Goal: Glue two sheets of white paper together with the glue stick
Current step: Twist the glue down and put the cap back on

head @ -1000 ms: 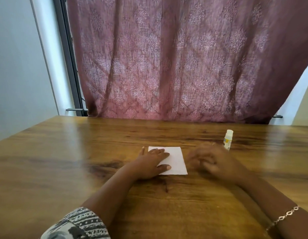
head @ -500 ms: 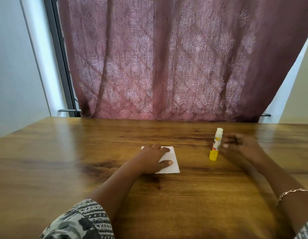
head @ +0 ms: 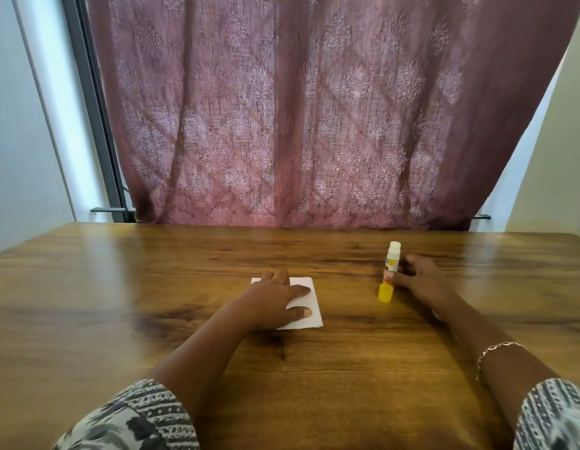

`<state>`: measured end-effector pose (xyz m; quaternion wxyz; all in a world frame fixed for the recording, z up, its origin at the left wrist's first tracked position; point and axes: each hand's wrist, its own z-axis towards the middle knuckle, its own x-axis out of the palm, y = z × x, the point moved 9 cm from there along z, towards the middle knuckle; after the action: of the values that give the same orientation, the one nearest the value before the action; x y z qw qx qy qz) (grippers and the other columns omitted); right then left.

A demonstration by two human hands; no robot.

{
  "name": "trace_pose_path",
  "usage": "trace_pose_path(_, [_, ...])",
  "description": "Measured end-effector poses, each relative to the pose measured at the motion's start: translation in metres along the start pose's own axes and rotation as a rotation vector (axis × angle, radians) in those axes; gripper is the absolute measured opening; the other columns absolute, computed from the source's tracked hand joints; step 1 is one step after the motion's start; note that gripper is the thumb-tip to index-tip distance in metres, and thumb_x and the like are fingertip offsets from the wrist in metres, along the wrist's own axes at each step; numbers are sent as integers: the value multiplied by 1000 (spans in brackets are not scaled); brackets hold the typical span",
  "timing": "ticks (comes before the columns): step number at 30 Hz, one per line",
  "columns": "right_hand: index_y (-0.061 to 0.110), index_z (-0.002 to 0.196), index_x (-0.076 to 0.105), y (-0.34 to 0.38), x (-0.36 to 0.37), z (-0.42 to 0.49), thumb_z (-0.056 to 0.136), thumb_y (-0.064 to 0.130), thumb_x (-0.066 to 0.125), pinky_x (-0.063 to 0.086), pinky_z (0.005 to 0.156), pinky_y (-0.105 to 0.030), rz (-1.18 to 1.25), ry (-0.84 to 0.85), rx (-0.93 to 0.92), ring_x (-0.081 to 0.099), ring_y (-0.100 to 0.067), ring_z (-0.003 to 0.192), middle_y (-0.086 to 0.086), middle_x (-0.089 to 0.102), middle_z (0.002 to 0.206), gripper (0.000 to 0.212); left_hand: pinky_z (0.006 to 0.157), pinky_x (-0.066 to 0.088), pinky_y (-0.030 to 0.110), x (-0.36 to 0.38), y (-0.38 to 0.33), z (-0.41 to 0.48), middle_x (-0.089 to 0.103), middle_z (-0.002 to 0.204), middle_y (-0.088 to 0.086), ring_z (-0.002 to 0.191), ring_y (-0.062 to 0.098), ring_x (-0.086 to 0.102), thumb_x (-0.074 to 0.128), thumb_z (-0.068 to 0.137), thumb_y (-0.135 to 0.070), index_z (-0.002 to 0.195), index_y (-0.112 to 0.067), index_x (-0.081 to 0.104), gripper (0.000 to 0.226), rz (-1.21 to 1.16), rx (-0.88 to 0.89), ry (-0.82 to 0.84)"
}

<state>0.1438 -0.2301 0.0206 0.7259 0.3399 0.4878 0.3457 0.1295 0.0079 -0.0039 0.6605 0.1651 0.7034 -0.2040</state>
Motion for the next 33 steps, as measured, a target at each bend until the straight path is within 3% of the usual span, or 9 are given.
trace_pose_path(5, [8, 100, 60, 15, -5, -3, 79, 14, 64, 47, 83, -42, -74, -80, -104, 61, -28, 91, -12, 67, 97, 21, 109, 27, 49, -2, 2, -1, 32, 140, 8, 130, 26, 31, 38, 89, -53, 138, -31, 32, 54, -7, -13, -51])
trace_pose_path(8, [17, 89, 58, 46, 6, -12, 80, 8, 63, 47, 82, -41, 13, -32, -212, 62, -26, 87, -6, 66, 89, 13, 104, 31, 38, -27, -8, -6, 41, 134, 5, 123, 23, 39, 39, 86, -56, 133, -24, 40, 57, -59, 65, -318])
trace_pose_path(12, [14, 97, 54, 88, 41, -29, 82, 3, 59, 53, 70, -21, 191, 141, -298, 64, -10, 77, -7, 64, 88, 19, 83, 32, 18, -66, -28, -20, 51, 112, -3, 109, 14, 48, 56, 85, -42, 123, -11, 50, 50, -575, 139, -659])
trace_pose_path(15, [16, 98, 51, 102, 71, -41, 86, 0, 51, 53, 57, -18, 274, 279, -294, 61, 4, 66, -2, 59, 83, 20, 83, 47, 25, -73, -36, -13, 66, 101, -3, 91, 6, 60, 66, 77, -36, 108, -14, 61, 39, -1003, 175, -641])
trace_pose_path(17, [17, 98, 50, 104, 82, -44, 87, -4, 46, 53, 55, -20, 307, 317, -288, 60, 4, 65, -1, 58, 81, 24, 63, 48, 19, -75, -36, -13, 66, 77, 1, 64, 1, 59, 66, 77, -20, 96, -7, 65, 24, -1183, 175, -649])
trace_pose_path(19, [10, 105, 48, 104, 86, -46, 87, -5, 47, 53, 56, -21, 311, 349, -296, 60, 5, 66, -1, 58, 81, 24, 52, 45, 12, -72, -31, -15, 64, 71, 5, 52, -1, 58, 64, 80, -4, 97, 1, 65, 17, -1316, 124, -662])
trace_pose_path(23, [11, 115, 42, 105, 93, -55, 81, -14, 50, 54, 65, -19, 329, 442, -310, 65, 1, 75, -2, 61, 86, 43, 46, 50, 16, -69, -23, -20, 65, 74, 8, 51, 3, 62, 61, 80, 2, 98, 6, 63, 19, -1471, 105, -655])
trace_pose_path(27, [26, 109, 43, 106, 95, -59, 79, -14, 53, 54, 70, -23, 324, 434, -309, 67, -6, 77, -5, 63, 87, 51, 63, 54, 23, -68, -16, -22, 69, 80, 7, 64, 7, 65, 64, 78, 0, 96, 1, 65, 18, -1465, 115, -675])
trace_pose_path(33, [31, 99, 46, 114, 91, -62, 70, -1, 71, 40, 59, -13, 225, 304, -401, 47, 2, 63, 6, 53, 76, 50, 62, 55, 21, -71, -21, -27, 71, 71, -2, 64, 6, 67, 64, 77, 1, 90, -4, 67, 14, -1499, 168, -677])
